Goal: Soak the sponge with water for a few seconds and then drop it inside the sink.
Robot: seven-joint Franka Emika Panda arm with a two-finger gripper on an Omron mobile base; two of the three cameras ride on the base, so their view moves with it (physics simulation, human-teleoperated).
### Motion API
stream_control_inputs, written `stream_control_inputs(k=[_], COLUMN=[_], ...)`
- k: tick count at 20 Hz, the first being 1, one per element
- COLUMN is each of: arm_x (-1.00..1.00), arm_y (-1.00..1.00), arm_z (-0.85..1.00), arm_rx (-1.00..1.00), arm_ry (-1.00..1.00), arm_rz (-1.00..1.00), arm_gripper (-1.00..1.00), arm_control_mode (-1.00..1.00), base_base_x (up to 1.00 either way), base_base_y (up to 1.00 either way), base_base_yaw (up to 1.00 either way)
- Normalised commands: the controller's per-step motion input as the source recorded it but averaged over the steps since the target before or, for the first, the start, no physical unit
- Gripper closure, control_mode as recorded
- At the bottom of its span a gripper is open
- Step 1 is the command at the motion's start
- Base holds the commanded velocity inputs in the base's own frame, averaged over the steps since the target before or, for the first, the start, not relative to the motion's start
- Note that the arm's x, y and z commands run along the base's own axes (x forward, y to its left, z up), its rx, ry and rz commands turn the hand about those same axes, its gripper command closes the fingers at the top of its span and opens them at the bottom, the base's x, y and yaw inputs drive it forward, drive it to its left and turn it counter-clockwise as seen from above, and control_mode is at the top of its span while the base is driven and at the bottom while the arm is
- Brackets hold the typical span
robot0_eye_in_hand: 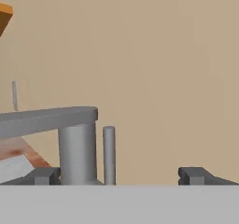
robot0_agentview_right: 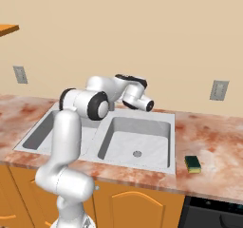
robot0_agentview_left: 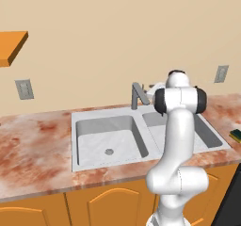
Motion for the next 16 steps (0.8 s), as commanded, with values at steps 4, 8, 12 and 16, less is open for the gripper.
stream_control_inputs(k=[4, 8, 12, 16], arm_x=[0.26, 0.27, 0.14, 0.13], arm_y=[0.02, 0.02, 0.08, 0.06], arm_z=[-0.06, -0.06, -0.01, -0.01], arm_rx=[0.0, 0.0, 0.0, 0.0], arm_ry=[0.0, 0.0, 0.0, 0.0], arm_rz=[0.0, 0.0, 0.0, 0.0], arm_gripper=[-1.0, -1.0, -1.0, -1.0], arm_control_mode=[-1.0, -1.0, -1.0, -1.0], base_base_x=[0.0, 0.0, 0.0, 0.0], base_base_y=[0.0, 0.0, 0.0, 0.0], base_base_yaw=[0.0, 0.0, 0.0, 0.0])
